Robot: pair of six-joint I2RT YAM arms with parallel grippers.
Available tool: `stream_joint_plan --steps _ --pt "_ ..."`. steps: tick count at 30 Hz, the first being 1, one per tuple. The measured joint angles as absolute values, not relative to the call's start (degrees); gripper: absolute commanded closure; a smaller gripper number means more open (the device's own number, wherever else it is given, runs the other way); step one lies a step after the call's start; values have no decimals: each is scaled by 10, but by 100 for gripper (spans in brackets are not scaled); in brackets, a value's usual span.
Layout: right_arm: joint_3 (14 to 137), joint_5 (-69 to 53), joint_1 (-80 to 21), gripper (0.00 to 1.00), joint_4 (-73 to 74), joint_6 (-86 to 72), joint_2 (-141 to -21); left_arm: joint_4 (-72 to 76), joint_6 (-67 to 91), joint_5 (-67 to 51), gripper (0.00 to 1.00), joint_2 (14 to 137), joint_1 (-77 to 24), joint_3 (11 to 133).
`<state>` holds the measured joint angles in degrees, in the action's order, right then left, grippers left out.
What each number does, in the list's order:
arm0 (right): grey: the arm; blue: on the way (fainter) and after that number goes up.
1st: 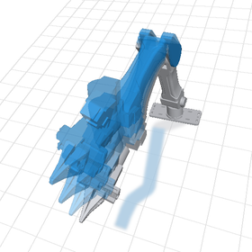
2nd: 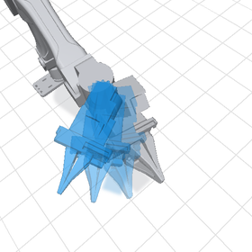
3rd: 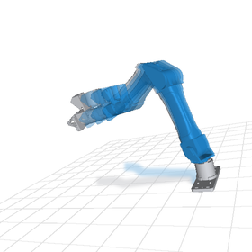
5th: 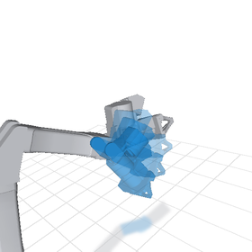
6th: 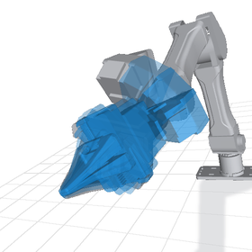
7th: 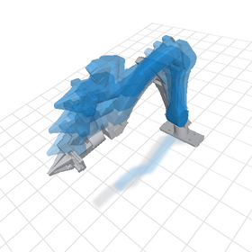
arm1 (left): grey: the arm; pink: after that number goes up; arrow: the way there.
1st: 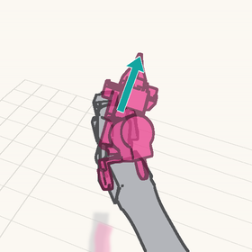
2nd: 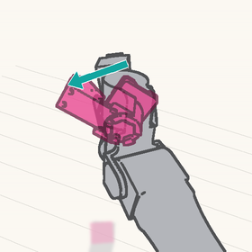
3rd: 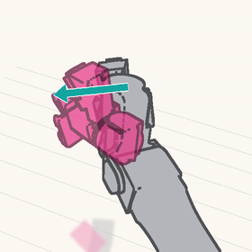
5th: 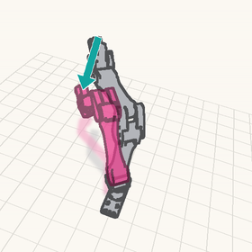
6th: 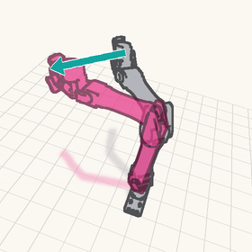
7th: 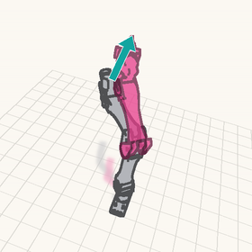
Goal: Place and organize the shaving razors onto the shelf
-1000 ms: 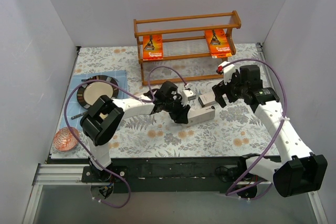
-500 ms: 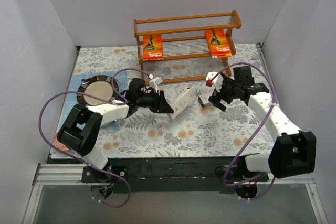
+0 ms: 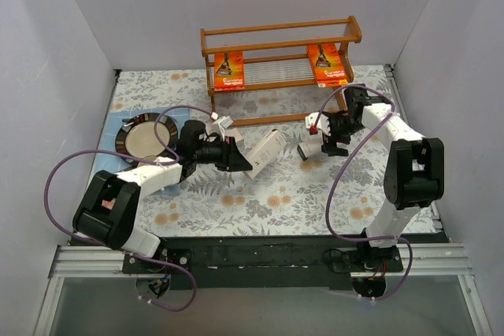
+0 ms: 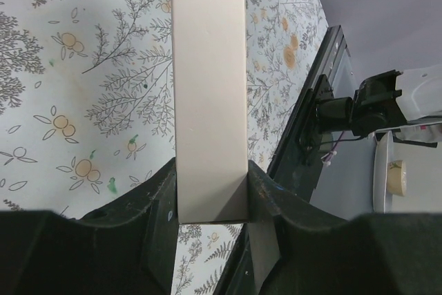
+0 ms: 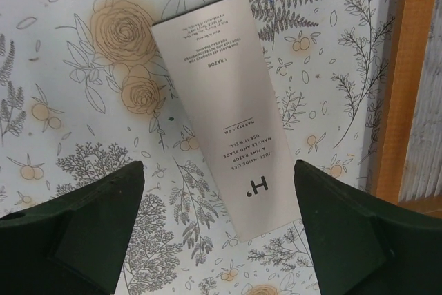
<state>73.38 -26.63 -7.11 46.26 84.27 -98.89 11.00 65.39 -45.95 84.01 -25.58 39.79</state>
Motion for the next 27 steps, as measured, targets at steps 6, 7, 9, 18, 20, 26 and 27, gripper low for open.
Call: stream_joint_plan --steps 6,7,9,18,20,26,27 --pt "762 -248 -57 5 474 899 -1050 108 651 -460 77 840 -244 398" --pt "767 -246 -54 6 474 903 -1061 107 649 -460 77 840 -243 398" --pt "773 -244 -50 6 470 910 -1079 105 644 -460 77 841 -241 398" --pt "770 -237 -45 28 444 929 -1109 64 615 -464 76 867 -237 407" --pt "770 -237 -42 34 445 916 -1111 62 613 -464 76 873 -237 409" --pt "741 -237 -34 42 414 789 -1088 60 607 -465 76 888 -237 434" --pt "731 -235 -34 43 405 754 -1080 60 606 -465 76 891 -237 440"
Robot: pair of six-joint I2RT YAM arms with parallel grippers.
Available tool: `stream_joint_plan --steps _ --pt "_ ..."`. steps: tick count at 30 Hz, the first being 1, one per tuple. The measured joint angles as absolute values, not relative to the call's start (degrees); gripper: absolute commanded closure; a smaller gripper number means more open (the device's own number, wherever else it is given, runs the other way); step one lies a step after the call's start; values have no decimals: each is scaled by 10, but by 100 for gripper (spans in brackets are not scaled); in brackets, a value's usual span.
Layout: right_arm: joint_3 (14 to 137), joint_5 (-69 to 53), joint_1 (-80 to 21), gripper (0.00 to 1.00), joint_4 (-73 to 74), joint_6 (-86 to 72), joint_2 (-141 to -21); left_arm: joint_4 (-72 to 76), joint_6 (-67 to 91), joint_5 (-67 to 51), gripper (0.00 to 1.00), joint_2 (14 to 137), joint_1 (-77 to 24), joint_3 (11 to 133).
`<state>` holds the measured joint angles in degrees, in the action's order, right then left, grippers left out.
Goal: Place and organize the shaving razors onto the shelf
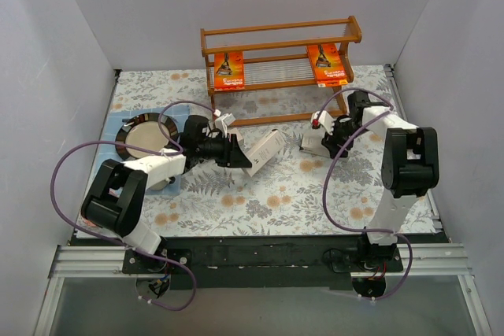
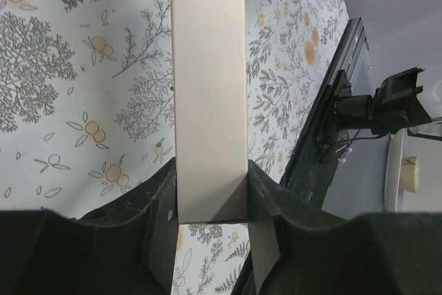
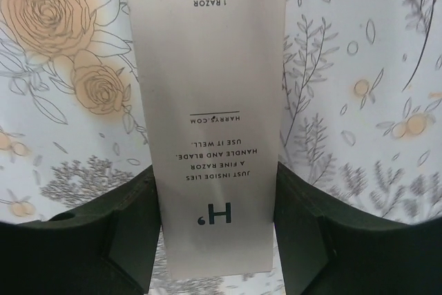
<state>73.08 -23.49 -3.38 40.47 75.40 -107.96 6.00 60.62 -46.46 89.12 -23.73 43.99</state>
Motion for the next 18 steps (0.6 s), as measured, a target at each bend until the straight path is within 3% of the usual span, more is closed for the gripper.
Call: stream_joint_plan --steps 10,18 --pt "649 -157 -34 45 295 324 -960 58 597 -465 76 916 -237 470" --pt "656 -104 -34 46 197 103 -981 38 583 -463 75 920 -237 471"
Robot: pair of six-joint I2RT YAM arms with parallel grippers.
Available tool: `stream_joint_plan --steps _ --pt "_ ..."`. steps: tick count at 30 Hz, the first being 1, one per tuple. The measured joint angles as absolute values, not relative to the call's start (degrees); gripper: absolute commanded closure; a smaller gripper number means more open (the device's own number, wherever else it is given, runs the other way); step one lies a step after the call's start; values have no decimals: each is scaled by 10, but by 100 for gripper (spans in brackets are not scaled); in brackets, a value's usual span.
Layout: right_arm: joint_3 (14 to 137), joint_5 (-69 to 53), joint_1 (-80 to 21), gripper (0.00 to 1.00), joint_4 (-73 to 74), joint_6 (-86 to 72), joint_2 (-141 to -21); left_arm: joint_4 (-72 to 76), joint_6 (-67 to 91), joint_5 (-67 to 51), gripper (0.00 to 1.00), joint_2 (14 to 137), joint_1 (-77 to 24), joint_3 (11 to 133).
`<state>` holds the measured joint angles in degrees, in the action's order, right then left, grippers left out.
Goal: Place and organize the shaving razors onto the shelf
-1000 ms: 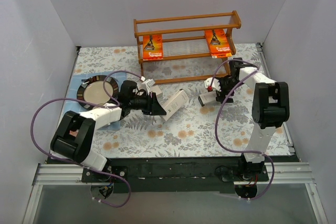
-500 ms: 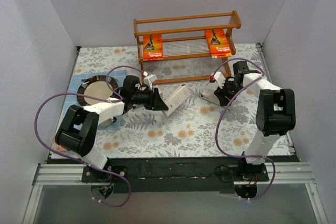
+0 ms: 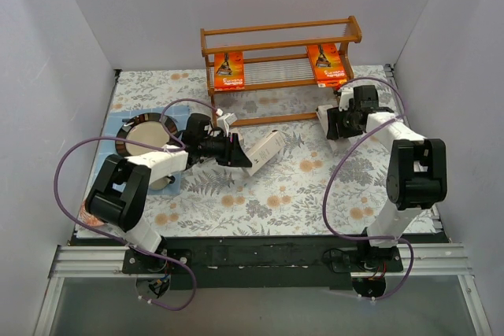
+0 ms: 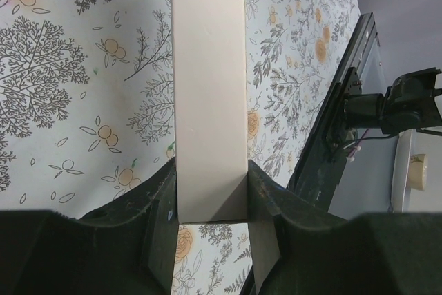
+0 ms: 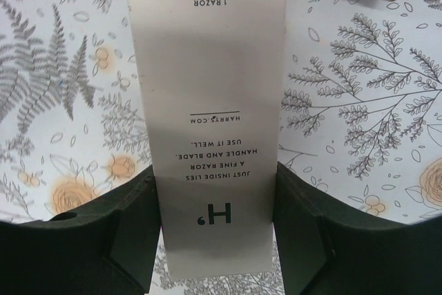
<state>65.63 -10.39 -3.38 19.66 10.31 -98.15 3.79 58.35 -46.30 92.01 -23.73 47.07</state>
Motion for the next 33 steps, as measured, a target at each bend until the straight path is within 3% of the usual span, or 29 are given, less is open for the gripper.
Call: stream_joint_plan --steps 8,12,18,25,29,31,32,33 --pt "715 -70 -34 39 163 20 -1064 22 564 -454 74 938 -237 481" --pt "722 -63 -34 27 150 6 -1074 17 558 -453 74 945 -237 486" --pt "714 -55 -38 18 137 2 -1067 17 557 -453 74 945 -237 488" --pt "665 -41 -39 18 144 17 -993 28 566 -454 74 945 -237 488" --pt "655 -40 -37 31 163 52 -954 33 569 -454 74 945 -237 488" --pt "644 -49 -32 57 168 83 -937 34 570 -454 74 945 -237 488" --pt "635 -55 -28 83 170 104 -929 35 570 -454 74 945 -237 488" --pt "625 -66 -24 93 171 125 -921 35 570 -453 74 944 -237 488"
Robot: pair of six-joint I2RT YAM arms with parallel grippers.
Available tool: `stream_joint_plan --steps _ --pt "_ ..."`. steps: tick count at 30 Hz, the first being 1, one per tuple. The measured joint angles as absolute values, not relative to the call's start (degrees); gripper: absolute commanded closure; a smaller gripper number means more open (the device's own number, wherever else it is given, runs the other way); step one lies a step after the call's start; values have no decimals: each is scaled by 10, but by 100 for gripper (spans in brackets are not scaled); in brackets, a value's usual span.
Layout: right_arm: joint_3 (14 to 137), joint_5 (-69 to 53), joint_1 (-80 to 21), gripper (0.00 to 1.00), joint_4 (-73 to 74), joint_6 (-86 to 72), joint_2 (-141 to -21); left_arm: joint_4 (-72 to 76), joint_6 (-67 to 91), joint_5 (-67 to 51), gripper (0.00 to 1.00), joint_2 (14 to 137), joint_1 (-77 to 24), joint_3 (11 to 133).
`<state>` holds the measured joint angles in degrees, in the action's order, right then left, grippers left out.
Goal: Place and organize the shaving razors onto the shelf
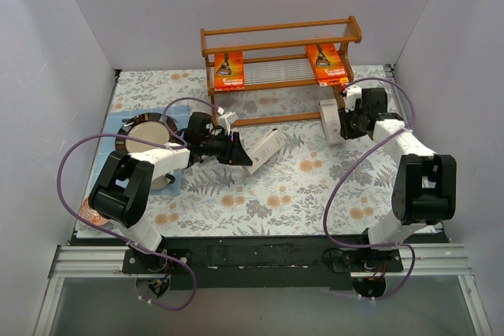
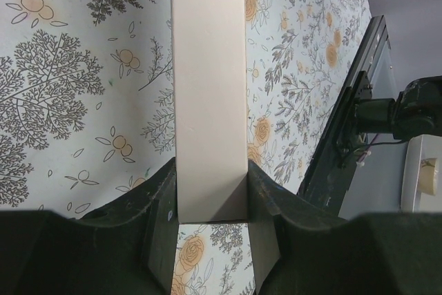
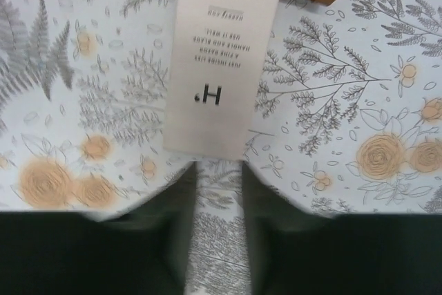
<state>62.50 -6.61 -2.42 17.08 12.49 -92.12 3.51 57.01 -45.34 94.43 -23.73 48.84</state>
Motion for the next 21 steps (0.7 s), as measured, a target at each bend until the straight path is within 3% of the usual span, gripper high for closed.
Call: stream_joint_plan --steps 1,13,21 --pt "614 -78 -20 99 172 152 -914 35 570 -453 74 944 -237 488" --pt "577 -147 -16 99 220 416 -933 52 575 -449 74 940 -237 464" --pt "544 -146 -16 99 155 462 -954 51 574 -445 74 940 -237 455"
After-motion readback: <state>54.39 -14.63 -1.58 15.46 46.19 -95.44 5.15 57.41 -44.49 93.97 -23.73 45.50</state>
